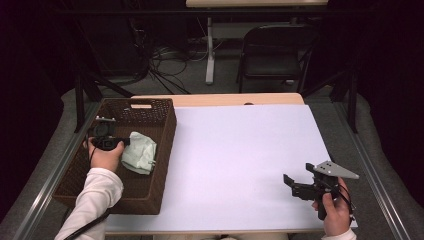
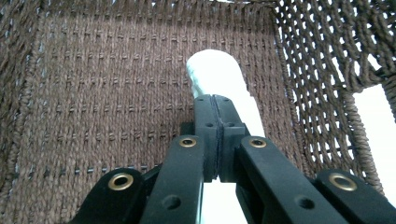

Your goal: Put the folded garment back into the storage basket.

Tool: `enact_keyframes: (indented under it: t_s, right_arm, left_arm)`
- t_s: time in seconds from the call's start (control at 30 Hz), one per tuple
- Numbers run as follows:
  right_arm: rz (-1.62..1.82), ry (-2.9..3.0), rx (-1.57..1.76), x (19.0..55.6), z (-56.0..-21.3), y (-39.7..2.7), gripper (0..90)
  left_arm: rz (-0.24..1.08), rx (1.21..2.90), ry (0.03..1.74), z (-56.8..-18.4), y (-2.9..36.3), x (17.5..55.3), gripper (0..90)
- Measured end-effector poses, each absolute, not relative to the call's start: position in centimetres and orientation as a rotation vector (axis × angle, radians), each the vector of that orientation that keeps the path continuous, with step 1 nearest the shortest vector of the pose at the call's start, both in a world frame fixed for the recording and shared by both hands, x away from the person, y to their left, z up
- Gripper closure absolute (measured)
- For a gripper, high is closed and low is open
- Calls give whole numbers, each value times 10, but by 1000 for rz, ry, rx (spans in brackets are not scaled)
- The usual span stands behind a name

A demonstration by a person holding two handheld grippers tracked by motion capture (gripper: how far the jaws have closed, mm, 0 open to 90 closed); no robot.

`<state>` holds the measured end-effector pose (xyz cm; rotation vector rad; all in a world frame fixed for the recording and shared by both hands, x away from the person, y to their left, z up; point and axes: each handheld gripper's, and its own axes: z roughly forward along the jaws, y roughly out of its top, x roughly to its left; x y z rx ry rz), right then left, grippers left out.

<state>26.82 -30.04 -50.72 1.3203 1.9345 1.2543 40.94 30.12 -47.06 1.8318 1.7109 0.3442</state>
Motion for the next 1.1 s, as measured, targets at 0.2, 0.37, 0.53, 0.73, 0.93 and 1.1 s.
enact_keyframes:
  t_s: [0.2, 0.37, 0.53, 0.73, 0.93, 1.1]
  right_arm:
    - [1258, 1930, 1321, 268, -507, -300, 70]
    - [1248, 1931, 1322, 268, -508, -300, 70]
    - [1249, 1940, 1318, 268, -508, -299, 70]
    - [1239, 1944, 1317, 268, -509, -299, 70]
    - [1237, 1942, 1318, 268, -509, -300, 71]
    - [1234, 1944, 1321, 269, -510, -299, 72]
  left_arm:
    - [368, 1827, 1732, -471, 301, 409, 839]
    - [349, 1812, 1749, -473, 303, 411, 639]
    - [369, 1828, 1757, -474, 304, 412, 512]
    - [407, 1807, 1784, -476, 305, 412, 424]
    - [467, 1819, 1780, -476, 305, 412, 372]
    - [486, 1818, 1797, -475, 307, 411, 322]
